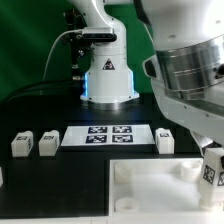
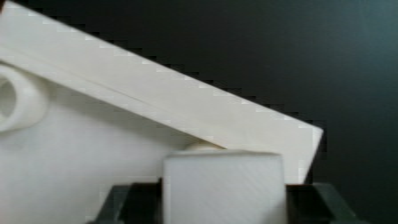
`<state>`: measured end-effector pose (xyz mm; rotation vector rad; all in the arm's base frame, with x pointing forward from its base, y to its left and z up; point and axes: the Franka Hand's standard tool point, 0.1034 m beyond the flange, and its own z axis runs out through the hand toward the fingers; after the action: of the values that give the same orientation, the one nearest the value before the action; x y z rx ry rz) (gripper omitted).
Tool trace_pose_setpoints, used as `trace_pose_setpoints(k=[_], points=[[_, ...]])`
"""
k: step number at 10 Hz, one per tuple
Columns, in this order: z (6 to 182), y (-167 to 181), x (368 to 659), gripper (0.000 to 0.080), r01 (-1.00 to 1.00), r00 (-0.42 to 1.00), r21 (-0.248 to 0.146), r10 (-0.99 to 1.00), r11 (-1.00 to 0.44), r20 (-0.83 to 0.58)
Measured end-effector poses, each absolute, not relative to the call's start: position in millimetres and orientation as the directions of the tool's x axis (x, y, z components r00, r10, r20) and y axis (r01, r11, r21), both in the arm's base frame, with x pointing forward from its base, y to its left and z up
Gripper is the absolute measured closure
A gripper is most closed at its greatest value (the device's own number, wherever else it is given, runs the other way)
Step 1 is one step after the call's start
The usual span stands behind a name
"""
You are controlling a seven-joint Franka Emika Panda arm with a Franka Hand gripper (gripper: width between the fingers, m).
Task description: Assemble one leg
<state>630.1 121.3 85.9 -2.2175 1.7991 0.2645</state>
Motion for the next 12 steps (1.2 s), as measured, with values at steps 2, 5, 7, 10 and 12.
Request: trace_pose_setpoints(k=[2,5,7,10,12], points=[[84.2,113.3,628.1,0.0499,-0.988,0.116,-0.135,-0.937,-0.074,-0.331],[83.1,114.5,627.2,0.0300,-0.982,0.162,-0.147,-0.932,-0.119,-0.325],[85.2,118.8,623.6,0.0165,-0.944,0.328,-0.141,-0.900,-0.299,-0.286],[85.2,119.4,625.8,0.0153,-0.730,0.682,-0.207,-0.708,-0.651,-0.180],[84.8,119.2,625.6,0.0151,-0.555,0.831,-0.239,-0.541,-0.796,-0.127]])
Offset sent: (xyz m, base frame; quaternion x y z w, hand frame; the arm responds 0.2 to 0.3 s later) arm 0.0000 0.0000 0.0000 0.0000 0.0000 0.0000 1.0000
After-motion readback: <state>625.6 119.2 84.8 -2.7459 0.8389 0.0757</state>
